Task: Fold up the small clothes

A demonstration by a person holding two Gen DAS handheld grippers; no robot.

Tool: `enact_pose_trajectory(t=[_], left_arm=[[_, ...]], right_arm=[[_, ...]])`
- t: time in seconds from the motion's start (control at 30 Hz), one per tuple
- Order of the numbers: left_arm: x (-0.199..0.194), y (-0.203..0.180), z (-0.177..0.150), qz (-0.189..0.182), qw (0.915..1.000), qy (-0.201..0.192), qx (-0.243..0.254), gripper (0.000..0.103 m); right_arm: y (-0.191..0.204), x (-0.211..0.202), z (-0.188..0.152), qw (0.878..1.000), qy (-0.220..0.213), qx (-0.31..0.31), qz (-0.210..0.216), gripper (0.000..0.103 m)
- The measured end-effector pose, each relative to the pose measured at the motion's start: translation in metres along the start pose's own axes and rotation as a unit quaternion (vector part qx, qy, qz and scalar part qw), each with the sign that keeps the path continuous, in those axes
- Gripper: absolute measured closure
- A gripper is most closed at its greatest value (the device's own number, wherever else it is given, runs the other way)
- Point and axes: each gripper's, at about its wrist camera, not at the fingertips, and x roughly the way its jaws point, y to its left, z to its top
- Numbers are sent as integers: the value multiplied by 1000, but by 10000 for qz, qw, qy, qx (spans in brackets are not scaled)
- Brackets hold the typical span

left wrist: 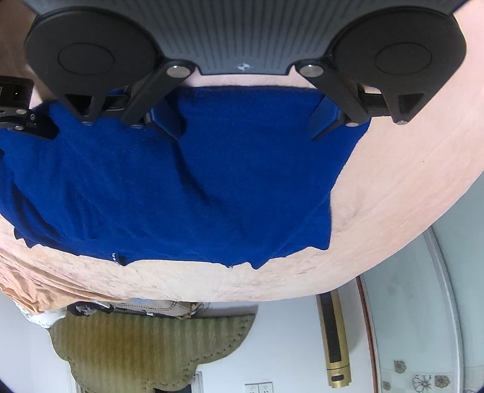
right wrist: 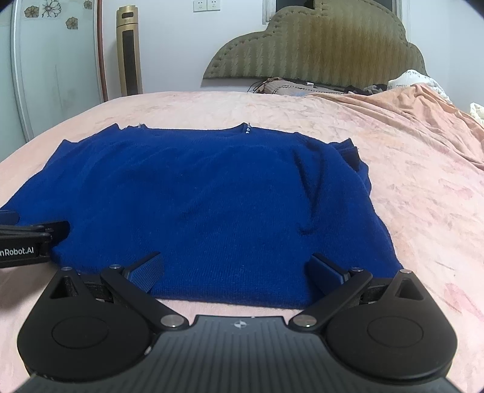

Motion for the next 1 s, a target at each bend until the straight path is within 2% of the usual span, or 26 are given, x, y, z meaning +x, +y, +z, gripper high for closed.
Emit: enact_pose_trajectory(t=[0.27, 1.0], left_arm=[[1, 5, -1, -60, 9998, 20, -179, 6], [1, 5, -2, -50, 9998, 14, -179, 5]], right_arm=[[-1, 0, -1, 10000, 0, 19, 13, 0], [1, -8, -7, 10000, -46, -2, -55, 0]])
